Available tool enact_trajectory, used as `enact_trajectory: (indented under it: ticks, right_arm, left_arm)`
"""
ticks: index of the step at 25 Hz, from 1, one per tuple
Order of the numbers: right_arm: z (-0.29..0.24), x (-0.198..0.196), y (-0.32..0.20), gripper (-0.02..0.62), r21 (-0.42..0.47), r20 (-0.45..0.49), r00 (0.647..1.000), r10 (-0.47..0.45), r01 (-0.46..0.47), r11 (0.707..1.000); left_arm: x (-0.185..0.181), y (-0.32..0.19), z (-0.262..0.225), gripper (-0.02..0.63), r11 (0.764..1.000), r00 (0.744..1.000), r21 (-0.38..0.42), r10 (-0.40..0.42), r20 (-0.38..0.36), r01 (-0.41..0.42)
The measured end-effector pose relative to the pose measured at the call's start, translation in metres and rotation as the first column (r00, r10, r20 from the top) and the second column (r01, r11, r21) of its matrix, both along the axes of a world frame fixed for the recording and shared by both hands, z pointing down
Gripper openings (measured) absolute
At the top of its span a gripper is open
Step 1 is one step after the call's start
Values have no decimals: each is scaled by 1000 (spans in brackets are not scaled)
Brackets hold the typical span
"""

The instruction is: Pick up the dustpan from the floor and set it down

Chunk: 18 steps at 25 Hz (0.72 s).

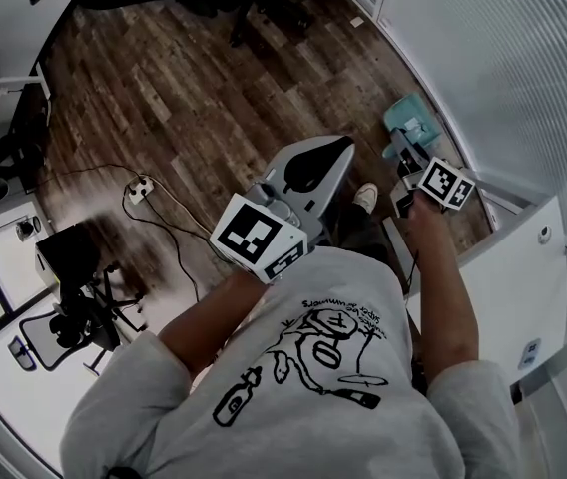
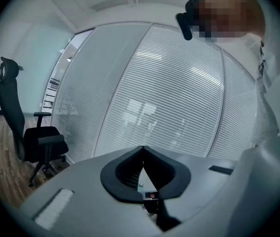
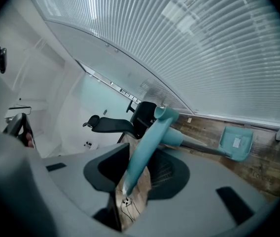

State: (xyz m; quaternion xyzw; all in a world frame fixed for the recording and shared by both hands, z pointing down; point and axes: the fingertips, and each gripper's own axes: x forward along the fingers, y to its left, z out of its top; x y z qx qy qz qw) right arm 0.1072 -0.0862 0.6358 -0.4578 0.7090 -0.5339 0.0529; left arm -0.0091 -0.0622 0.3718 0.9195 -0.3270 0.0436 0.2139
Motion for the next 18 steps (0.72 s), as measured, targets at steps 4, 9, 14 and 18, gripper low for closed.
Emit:
enact_trajectory:
  ticks: [4, 9, 14, 18]
  right_arm:
    - [-16, -1, 3, 98, 17, 5, 1000, -18, 18, 1000]
    - [-37, -3, 10, 99, 24, 0, 997, -71, 71, 997]
    - [-63, -2, 15, 101, 50, -4, 995, -95, 95, 994]
    - [-81, -2, 24, 103, 58, -11, 993, -115, 115, 992]
  left_arm:
    - [2, -3, -6, 2, 1000, 1000, 19, 3, -4, -3]
    - [6, -9, -21, 2, 999, 1000, 52, 5, -14, -5]
    - [8, -12, -34, 2, 997, 1000, 72, 7, -19, -5]
    - [9, -9, -40, 2, 997, 1000, 78, 6, -24, -4]
